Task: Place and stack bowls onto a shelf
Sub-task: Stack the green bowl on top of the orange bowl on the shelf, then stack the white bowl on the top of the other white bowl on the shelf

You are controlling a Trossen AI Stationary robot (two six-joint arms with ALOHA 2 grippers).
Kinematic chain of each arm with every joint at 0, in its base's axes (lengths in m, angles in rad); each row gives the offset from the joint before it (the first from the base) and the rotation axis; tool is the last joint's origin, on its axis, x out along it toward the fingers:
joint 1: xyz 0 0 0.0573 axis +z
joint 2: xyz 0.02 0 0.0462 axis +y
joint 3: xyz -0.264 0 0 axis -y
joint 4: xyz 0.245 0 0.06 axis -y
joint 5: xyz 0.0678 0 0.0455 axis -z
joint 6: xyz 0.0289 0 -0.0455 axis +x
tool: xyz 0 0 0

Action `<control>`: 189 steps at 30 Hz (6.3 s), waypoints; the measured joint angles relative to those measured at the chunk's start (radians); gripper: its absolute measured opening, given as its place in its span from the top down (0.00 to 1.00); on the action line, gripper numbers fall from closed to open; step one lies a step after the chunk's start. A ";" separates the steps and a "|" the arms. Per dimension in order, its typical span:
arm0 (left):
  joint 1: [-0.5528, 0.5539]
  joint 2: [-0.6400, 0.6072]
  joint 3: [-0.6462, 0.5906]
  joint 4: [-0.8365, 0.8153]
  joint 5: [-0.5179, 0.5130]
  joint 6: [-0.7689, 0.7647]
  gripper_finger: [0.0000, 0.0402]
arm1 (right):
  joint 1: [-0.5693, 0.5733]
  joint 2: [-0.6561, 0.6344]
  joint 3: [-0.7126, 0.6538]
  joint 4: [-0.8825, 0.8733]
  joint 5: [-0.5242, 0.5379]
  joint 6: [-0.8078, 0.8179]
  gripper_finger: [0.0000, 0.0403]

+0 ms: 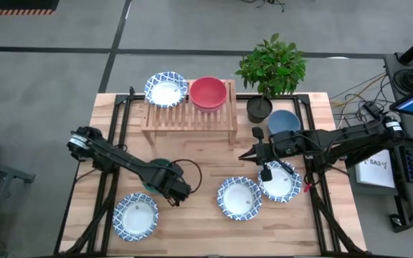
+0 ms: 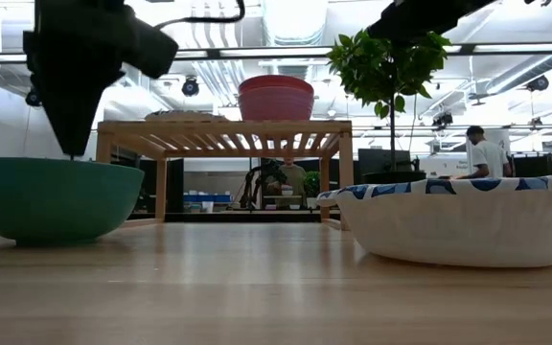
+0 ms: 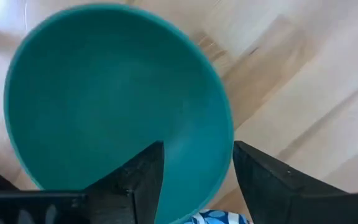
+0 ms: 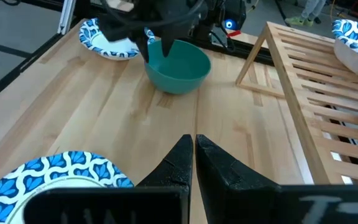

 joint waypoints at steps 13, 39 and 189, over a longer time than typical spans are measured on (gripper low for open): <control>0.000 0.072 -0.003 0.056 -0.005 0.025 0.62 | 0.000 0.000 -0.001 0.000 0.000 0.012 0.98; -0.005 0.075 0.046 0.039 -0.059 0.245 1.00 | 0.000 0.000 -0.011 -0.001 0.001 -0.006 0.98; 0.503 -0.051 0.491 0.331 0.200 1.306 1.00 | -0.001 -0.002 -0.011 -0.053 -0.008 -0.079 0.98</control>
